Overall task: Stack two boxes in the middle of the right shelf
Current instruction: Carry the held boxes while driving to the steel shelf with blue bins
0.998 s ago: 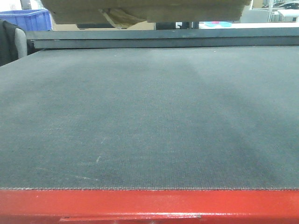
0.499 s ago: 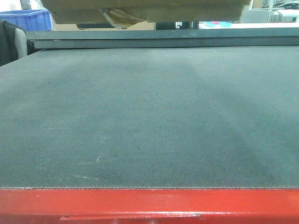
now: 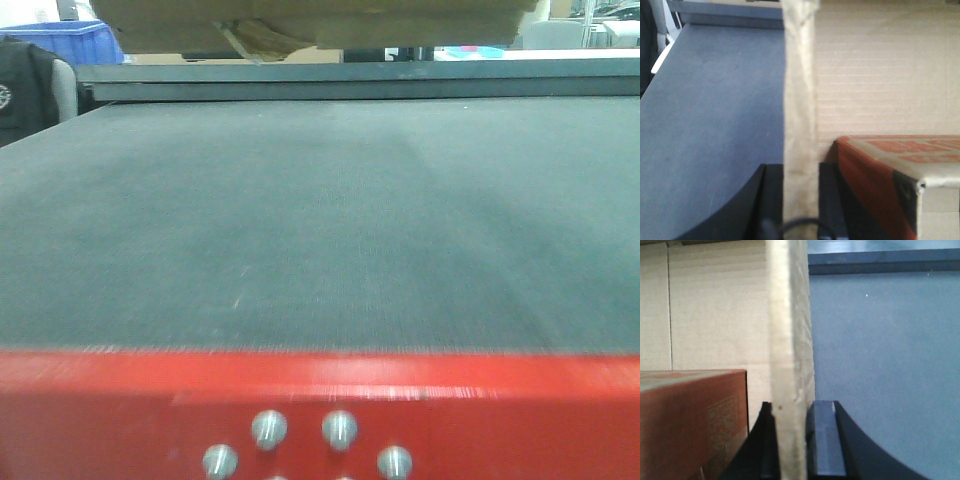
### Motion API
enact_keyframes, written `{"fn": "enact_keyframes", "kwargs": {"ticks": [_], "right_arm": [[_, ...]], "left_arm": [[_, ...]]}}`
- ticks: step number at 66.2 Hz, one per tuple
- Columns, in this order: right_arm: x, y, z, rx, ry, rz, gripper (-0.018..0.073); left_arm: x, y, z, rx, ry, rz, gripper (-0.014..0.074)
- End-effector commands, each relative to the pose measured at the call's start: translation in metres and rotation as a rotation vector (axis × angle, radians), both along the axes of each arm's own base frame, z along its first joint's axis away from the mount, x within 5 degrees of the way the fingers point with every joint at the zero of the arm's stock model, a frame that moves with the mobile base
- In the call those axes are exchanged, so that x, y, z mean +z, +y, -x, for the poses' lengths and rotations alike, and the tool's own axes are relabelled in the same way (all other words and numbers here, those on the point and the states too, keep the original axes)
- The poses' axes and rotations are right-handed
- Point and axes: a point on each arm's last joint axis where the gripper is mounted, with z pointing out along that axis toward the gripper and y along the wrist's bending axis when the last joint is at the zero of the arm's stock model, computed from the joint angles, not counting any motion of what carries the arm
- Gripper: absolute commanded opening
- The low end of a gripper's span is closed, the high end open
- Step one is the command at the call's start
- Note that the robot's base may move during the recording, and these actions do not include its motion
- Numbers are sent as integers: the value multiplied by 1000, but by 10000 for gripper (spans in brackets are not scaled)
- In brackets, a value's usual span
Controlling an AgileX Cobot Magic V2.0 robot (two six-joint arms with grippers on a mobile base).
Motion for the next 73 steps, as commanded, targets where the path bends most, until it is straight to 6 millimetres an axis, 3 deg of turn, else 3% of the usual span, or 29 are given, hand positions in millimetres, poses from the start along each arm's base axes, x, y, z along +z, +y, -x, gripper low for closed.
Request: {"fn": "enact_keyframes", "kwargs": {"ticks": [1, 73], "right_arm": [[16, -5, 7, -7, -87, -7, -162], [16, -5, 7, -7, -87, -7, -162]], "left_arm": [[5, 3, -4, 15, -47, -39, -111], [-2, 0, -10, 13, -32, -47, -111]]}}
